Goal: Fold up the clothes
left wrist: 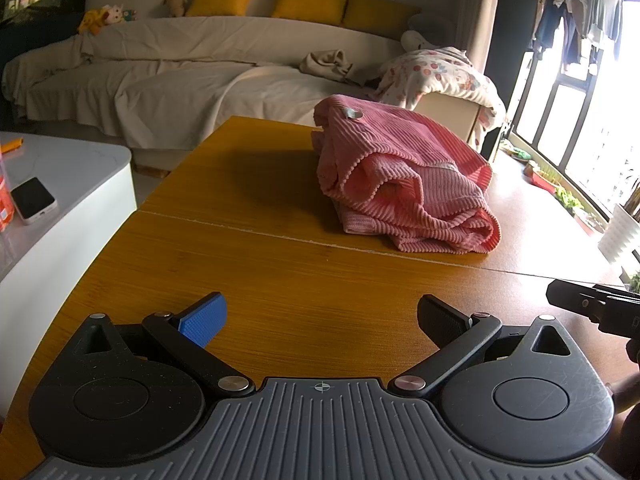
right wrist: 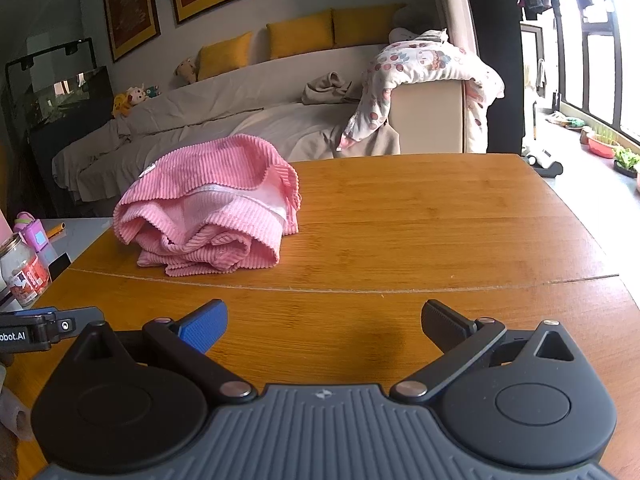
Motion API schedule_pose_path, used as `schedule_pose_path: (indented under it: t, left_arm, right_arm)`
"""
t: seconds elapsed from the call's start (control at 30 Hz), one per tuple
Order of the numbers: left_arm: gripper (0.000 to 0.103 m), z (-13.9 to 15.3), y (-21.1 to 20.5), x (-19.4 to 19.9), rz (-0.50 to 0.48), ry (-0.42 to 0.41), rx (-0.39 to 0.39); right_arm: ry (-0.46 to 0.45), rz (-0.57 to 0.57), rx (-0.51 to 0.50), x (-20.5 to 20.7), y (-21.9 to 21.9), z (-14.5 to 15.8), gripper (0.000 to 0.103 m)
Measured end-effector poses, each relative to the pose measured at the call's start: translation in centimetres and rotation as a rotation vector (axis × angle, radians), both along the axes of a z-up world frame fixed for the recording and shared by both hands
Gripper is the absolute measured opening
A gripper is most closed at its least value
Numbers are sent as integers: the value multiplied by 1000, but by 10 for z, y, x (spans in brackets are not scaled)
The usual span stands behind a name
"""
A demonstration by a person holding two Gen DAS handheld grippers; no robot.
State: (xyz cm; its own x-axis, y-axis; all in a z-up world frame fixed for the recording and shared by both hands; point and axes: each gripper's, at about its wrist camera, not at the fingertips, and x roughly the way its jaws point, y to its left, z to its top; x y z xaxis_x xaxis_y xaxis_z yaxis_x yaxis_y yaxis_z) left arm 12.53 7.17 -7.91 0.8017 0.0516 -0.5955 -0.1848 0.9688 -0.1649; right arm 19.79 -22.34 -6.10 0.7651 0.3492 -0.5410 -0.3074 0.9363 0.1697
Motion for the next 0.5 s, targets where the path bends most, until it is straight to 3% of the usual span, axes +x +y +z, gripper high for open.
schedule_pose_path:
  t: [0.5]
  left_arm:
    - [103, 0, 1, 1, -1, 1, 1]
  right_arm:
    - [4, -5, 12, 0, 0, 0, 103]
